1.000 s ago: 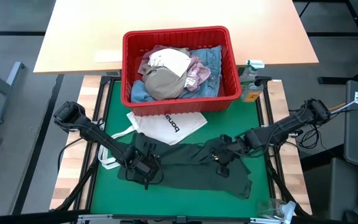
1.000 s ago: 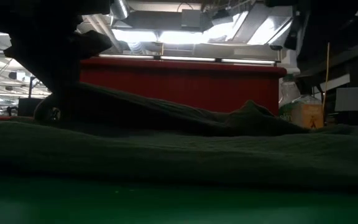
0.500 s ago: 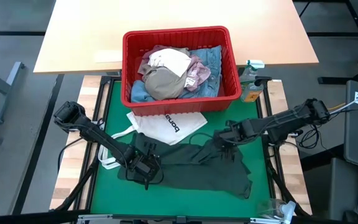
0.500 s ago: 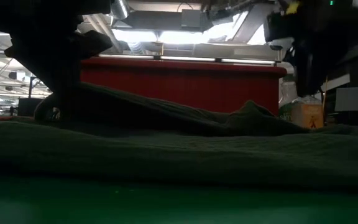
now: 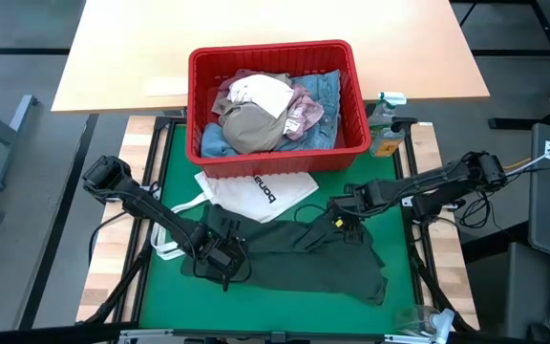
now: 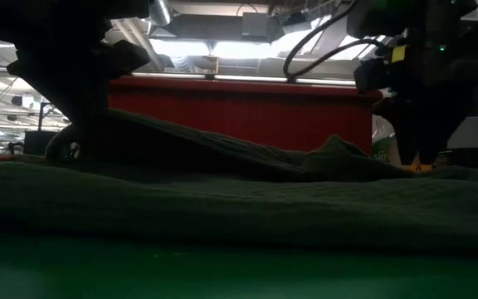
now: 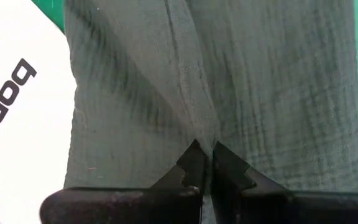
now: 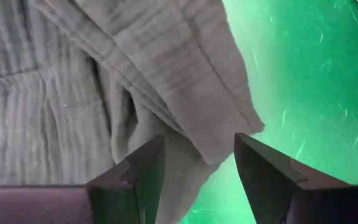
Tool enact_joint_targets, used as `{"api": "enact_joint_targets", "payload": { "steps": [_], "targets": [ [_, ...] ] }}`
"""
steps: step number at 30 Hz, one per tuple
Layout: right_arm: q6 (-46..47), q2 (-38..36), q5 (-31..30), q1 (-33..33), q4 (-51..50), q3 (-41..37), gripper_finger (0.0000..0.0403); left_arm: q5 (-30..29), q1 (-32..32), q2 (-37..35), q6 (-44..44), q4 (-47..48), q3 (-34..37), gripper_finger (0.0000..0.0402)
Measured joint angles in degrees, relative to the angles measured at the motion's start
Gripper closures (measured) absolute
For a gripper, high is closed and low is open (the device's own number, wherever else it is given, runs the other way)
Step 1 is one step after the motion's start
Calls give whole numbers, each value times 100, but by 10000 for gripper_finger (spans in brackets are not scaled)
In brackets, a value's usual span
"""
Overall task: Fold laundry
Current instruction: Fold the green shirt
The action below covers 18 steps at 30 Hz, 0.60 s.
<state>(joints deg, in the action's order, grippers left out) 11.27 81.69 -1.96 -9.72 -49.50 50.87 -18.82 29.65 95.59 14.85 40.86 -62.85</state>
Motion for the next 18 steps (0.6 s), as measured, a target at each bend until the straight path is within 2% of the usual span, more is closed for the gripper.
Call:
{"api": "enact_joint_targets", "payload": {
  "steps": [9, 18],
  "targets": [
    [-299, 15, -56, 0, 385, 0, 210, -1, 0, 0, 2, 0, -2, 394],
    [-565, 367, -85, 0, 435, 0, 210, 1, 0, 0, 2, -59, -7, 394]
  ]
}}
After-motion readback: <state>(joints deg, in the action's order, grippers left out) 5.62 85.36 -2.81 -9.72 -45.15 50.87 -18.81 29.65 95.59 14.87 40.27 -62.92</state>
